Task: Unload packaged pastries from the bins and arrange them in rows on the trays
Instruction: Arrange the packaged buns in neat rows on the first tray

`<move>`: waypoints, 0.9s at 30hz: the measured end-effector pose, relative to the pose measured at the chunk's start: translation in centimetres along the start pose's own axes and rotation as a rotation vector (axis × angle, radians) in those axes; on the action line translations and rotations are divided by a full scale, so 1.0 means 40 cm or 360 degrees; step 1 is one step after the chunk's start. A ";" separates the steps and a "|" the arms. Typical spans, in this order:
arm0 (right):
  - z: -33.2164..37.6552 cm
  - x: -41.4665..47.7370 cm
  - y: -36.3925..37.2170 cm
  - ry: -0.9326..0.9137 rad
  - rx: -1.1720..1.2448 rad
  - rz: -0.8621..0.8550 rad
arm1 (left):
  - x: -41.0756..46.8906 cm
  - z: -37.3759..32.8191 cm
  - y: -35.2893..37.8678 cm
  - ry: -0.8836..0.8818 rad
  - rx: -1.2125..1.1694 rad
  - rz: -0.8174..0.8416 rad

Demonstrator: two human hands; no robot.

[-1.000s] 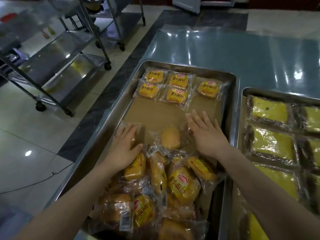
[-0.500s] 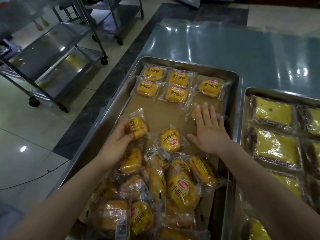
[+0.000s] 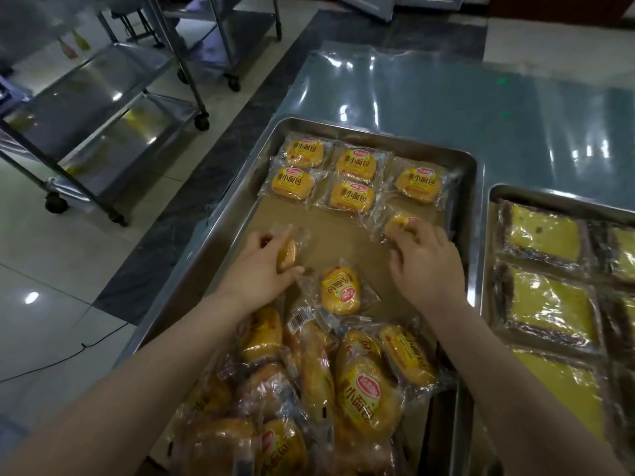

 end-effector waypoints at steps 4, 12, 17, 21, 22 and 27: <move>-0.007 0.008 0.016 0.0005 0.0012 0.0050 | 0.024 -0.027 -0.021 0.0115 0.0227 -0.0136; -0.037 0.038 0.104 0.0171 -0.0152 0.0381 | -0.009 -0.044 0.004 0.0232 0.0733 -0.0383; -0.031 0.030 0.118 0.0143 -0.0161 0.0433 | 0.002 -0.008 0.038 0.0150 0.0688 -0.0224; -0.026 0.027 0.114 0.0134 -0.0182 0.0471 | 0.033 0.001 0.049 0.0161 0.0762 -0.0110; -0.024 0.025 0.112 0.0131 -0.0179 0.0478 | 0.043 0.003 0.047 0.0158 0.0777 -0.0091; -0.004 0.012 0.037 0.0068 -0.0020 0.0122 | 0.084 0.013 0.028 0.0228 0.0853 0.0020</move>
Point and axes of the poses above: each hand's wrist, its own x-axis towards the middle knuckle, its own y-axis out of the palm, z = x × y, the point moved 8 cm from there along x, towards the middle knuckle, and after that the axes turned 11 degrees about z, right-handed, at the moved point
